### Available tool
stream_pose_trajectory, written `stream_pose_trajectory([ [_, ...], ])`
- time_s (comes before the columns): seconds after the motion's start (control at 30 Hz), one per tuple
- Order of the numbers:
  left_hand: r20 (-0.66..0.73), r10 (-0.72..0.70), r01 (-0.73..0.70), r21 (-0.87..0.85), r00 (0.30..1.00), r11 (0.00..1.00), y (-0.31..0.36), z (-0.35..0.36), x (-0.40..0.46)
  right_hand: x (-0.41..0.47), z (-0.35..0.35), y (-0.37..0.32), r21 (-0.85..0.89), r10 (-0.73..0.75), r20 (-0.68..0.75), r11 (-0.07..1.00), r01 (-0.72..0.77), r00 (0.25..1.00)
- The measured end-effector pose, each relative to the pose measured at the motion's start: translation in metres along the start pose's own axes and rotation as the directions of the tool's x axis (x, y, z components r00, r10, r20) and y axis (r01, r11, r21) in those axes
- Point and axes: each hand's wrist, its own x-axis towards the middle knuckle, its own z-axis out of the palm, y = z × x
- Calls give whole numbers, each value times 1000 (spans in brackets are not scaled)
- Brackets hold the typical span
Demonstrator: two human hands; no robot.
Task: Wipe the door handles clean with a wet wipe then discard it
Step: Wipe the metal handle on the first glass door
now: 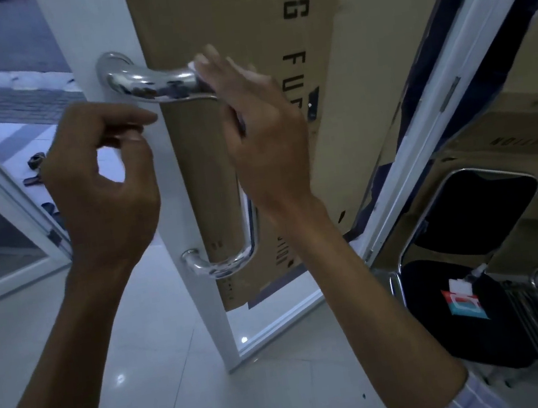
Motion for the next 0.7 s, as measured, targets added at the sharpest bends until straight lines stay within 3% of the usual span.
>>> stream_pose_trajectory([
  [0.13, -72, -32, 35, 34, 997, 999, -3, -3, 15, 28, 15, -24, -105, -291, 74, 949, 297, 954],
  [0.23, -82, -40, 43, 30, 996, 999, -7, -3, 24, 46, 21, -35, -145, -366, 77, 916, 374, 927],
  [0.3, -60, -28, 30, 27, 998, 999, -10, -3, 26, 63, 19, -37, -118, -275, 241, 944, 309, 931],
  [0.4, -36, -18, 19, 23, 999, 1000, -16, 0, 28, 91, 19, -41, -80, -69, 555, 987, 136, 829],
  [0.5, -38, -18, 19, 24, 999, 1000, -17, 1, 31, 107, 18, -42, -63, -13, 628, 996, 68, 778],
  [0.6, -24, -12, 13, 40, 1000, 999, -19, 1, 33, 108, 13, -30, -80, 26, 632, 996, 32, 775],
  [0.7, -5, 10, -10, 48, 1000, 999, -20, 0, 33, 106, 12, -28, 8, -8, 636, 1000, 4, 771],
])
